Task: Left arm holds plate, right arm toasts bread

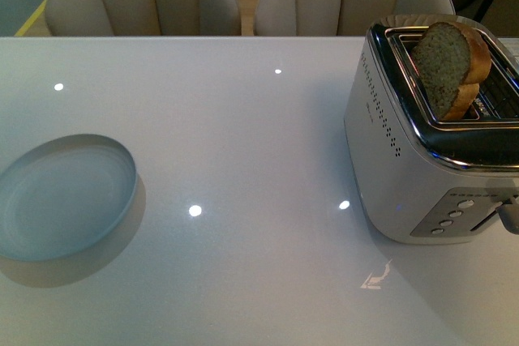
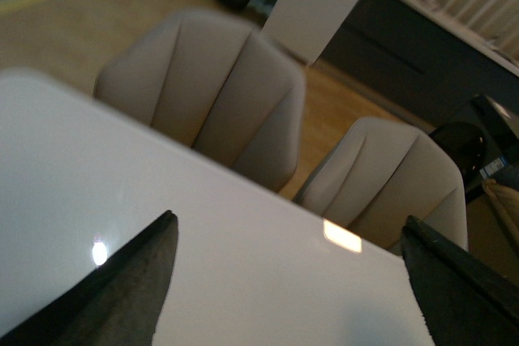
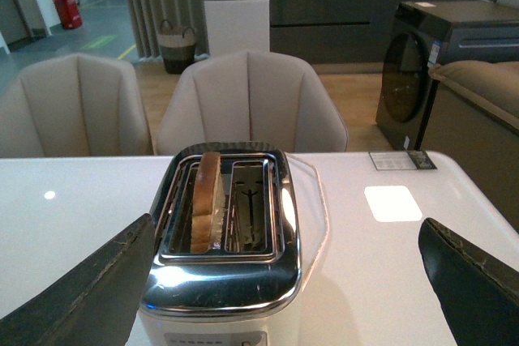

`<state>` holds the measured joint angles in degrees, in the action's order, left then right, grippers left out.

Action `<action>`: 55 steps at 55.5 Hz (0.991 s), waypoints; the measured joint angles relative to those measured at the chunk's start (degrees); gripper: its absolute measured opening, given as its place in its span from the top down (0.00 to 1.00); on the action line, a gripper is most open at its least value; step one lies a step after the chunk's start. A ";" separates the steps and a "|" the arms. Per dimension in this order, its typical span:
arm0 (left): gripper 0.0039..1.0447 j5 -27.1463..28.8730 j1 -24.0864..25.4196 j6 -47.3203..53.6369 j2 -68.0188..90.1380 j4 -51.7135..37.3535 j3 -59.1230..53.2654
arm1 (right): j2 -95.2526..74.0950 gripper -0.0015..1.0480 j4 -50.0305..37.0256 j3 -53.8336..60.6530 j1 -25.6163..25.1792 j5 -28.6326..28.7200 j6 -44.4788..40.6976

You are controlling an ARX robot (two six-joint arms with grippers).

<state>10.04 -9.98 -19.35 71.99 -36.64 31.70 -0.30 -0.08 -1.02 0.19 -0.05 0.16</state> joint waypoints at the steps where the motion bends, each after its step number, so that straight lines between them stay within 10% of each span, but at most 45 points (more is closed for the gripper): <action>1: 0.36 0.85 -0.85 3.82 -1.03 -2.73 -1.66 | 0.00 0.09 0.00 0.00 0.00 -0.02 0.00; 19: 0.97 -0.15 -0.28 18.08 -12.37 -7.28 -16.44 | 0.02 0.09 0.00 0.00 0.00 0.00 0.00; 55: 0.97 -10.03 9.73 18.69 -36.06 3.80 -29.09 | 0.02 0.09 0.00 0.00 0.00 0.02 0.00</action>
<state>0.01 -0.25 -0.67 35.92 -32.84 2.61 -0.27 -0.08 -1.02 0.19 -0.03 0.16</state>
